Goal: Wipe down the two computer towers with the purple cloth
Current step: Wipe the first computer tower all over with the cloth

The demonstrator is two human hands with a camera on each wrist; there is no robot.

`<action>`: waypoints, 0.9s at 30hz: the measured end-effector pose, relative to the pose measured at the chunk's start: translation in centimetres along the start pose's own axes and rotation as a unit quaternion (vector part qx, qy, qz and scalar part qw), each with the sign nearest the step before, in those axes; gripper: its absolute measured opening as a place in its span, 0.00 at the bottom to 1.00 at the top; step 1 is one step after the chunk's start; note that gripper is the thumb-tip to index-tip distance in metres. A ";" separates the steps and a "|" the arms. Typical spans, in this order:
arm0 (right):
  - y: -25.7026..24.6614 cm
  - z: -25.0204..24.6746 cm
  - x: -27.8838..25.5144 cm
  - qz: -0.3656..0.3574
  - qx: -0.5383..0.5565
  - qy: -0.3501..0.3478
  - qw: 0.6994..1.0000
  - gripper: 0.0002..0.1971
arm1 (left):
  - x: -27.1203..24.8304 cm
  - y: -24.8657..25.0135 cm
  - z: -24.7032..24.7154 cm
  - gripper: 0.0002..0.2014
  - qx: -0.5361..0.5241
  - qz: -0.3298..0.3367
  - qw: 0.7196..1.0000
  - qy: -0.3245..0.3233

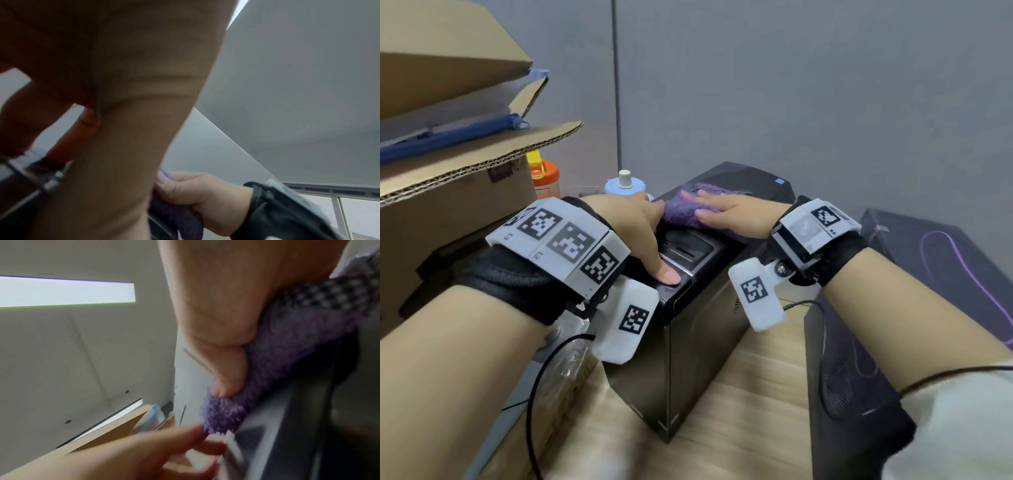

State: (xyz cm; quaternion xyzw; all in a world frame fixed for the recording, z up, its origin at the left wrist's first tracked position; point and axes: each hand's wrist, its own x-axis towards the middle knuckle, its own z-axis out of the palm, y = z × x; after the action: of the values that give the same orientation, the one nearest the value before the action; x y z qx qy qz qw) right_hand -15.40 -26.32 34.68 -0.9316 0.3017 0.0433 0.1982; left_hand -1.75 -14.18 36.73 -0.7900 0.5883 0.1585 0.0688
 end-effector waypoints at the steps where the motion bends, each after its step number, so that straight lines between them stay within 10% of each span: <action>1: 0.7 -0.3 0.3 0.020 0.002 0.026 0.999 0.26 | -0.2 -0.1 0.2 0.57 0.000 -0.006 1.000 -0.001; 10: 1.1 -1.7 0.2 0.165 -0.028 0.105 0.980 0.26 | -1.2 -0.9 1.6 0.49 -0.061 0.012 0.998 0.016; 19: -2.3 1.9 -1.8 -0.025 -0.050 0.015 0.998 0.25 | -2.2 -1.3 2.9 0.39 -0.215 0.054 0.973 0.066; 27: -0.6 0.9 -5.2 -0.036 0.131 -0.023 0.990 0.18 | -2.3 -2.0 5.0 0.66 -0.218 -0.010 0.971 0.094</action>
State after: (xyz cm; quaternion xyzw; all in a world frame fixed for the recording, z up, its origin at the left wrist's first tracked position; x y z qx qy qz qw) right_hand -19.26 -22.67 35.16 -0.9065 0.2668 0.0177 0.3268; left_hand -1.34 -10.01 32.60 -0.8028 0.5357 0.2075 -0.1595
